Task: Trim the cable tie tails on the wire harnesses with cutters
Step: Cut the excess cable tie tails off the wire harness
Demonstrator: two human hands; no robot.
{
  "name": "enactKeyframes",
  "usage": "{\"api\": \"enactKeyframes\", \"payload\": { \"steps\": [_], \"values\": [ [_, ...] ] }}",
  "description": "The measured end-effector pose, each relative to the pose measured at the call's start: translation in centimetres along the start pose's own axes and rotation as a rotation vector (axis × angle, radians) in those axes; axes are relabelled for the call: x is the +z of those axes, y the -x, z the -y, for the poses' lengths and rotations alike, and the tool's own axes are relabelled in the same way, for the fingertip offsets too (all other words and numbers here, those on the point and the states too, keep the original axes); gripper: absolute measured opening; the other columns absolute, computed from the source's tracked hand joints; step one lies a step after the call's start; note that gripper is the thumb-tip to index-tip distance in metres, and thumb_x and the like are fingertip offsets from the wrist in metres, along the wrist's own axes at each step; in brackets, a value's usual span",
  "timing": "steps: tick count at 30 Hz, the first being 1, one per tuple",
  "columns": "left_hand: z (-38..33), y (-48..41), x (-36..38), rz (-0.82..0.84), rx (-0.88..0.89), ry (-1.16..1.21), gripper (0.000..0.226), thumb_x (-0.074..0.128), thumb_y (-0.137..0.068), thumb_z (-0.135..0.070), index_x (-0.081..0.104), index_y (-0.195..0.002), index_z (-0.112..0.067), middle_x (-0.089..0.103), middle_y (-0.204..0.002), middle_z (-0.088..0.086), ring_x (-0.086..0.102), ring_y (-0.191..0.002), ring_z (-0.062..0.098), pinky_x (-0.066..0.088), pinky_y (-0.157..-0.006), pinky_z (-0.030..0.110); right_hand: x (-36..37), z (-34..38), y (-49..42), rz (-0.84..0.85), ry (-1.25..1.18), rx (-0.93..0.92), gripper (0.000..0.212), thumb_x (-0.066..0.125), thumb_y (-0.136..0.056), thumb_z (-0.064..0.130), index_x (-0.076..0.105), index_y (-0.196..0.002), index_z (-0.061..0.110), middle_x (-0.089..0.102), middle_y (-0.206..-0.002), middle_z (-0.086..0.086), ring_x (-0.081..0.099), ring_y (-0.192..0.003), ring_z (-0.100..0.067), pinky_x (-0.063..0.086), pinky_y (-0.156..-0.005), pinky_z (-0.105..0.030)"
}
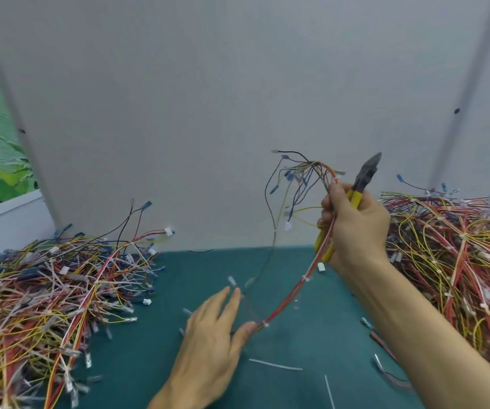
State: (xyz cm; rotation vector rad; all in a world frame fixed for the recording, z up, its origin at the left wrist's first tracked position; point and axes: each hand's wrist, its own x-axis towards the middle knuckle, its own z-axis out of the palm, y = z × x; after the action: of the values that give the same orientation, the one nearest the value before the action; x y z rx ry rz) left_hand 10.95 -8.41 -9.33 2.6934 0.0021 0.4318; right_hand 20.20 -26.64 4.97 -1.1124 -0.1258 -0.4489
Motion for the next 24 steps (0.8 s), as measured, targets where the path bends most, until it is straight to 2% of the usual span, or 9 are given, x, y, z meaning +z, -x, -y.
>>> {"api": "enactKeyframes", "payload": {
  "steps": [2,6,8,11,17,21,24],
  "values": [
    [1.1,0.2,0.8,0.086,-0.058,-0.121,0.069,0.024,-0.093,-0.064,0.002,-0.152,-0.036,-0.003,-0.16,-0.014,-0.005,-0.146,0.006,-0.002,-0.117,0.028,-0.7,0.9,-0.8,-0.006,0.101,-0.081,0.015,0.06,-0.096,0.017,0.061,-0.081,0.019,0.056,-0.056,0.007,0.046,-0.049,-0.01,0.042,-0.05,-0.028],
    [2.4,0.6,1.8,0.235,-0.101,-0.253,0.072,0.025,-0.09,-0.07,0.002,-0.151,-0.04,-0.006,-0.161,-0.01,-0.011,-0.147,0.012,-0.005,-0.118,0.041,-2.3,3.3,-2.2,-0.022,0.259,-0.204,0.017,0.061,-0.095,0.021,0.062,-0.079,0.023,0.057,-0.062,0.003,0.048,-0.054,-0.013,0.043,-0.055,-0.035],
    [2.5,0.6,2.0,0.23,-0.097,-0.257,0.073,0.024,-0.09,-0.071,-0.002,-0.151,-0.041,-0.004,-0.161,-0.012,-0.01,-0.147,0.011,-0.005,-0.118,0.041,-3.0,5.4,-3.1,-0.023,0.311,-0.252,0.016,0.061,-0.095,0.021,0.062,-0.079,0.023,0.057,-0.065,0.001,0.049,-0.056,-0.014,0.043,-0.056,-0.034],
    [2.6,0.7,2.2,0.211,-0.098,-0.278,0.077,0.023,-0.09,-0.071,-0.009,-0.151,-0.036,-0.004,-0.16,-0.014,-0.008,-0.147,0.01,-0.003,-0.118,0.04,-3.8,9.3,-4.3,-0.018,0.33,-0.32,0.018,0.062,-0.092,0.02,0.061,-0.074,0.022,0.055,-0.06,0.003,0.043,-0.048,-0.013,0.037,-0.05,-0.03],
    [2.3,0.2,2.2,0.255,-0.11,-0.33,0.069,0.02,-0.09,-0.072,0.004,-0.15,-0.042,-0.006,-0.16,-0.014,-0.008,-0.147,0.011,-0.003,-0.118,0.04,-5.1,18.6,-7.3,0.047,0.419,-0.428,0.027,0.064,-0.083,0.026,0.066,-0.056,0.028,0.056,-0.052,0.008,0.044,-0.041,-0.009,0.039,-0.043,-0.02],
    [2.2,0.1,2.3,0.249,-0.108,-0.357,0.069,0.019,-0.089,-0.073,0.003,-0.15,-0.044,-0.008,-0.16,-0.016,-0.008,-0.147,0.01,-0.001,-0.118,0.039,-6.7,21.6,-11.7,-0.038,0.723,-0.474,0.02,0.063,-0.078,0.036,0.061,-0.061,0.025,0.057,-0.06,0.004,0.045,-0.044,-0.01,0.04,-0.046,-0.024],
    [2.1,-0.1,2.2,0.256,-0.112,-0.374,0.07,0.018,-0.088,-0.075,0.002,-0.149,-0.045,-0.009,-0.159,-0.016,-0.008,-0.147,0.009,0.0,-0.118,0.039,-8.9,19.9,-15.4,-0.149,1.003,-0.463,0.017,0.062,-0.082,0.031,0.064,-0.07,0.018,0.058,-0.054,0.004,0.05,-0.043,-0.01,0.036,-0.041,-0.019]
  ]
}}
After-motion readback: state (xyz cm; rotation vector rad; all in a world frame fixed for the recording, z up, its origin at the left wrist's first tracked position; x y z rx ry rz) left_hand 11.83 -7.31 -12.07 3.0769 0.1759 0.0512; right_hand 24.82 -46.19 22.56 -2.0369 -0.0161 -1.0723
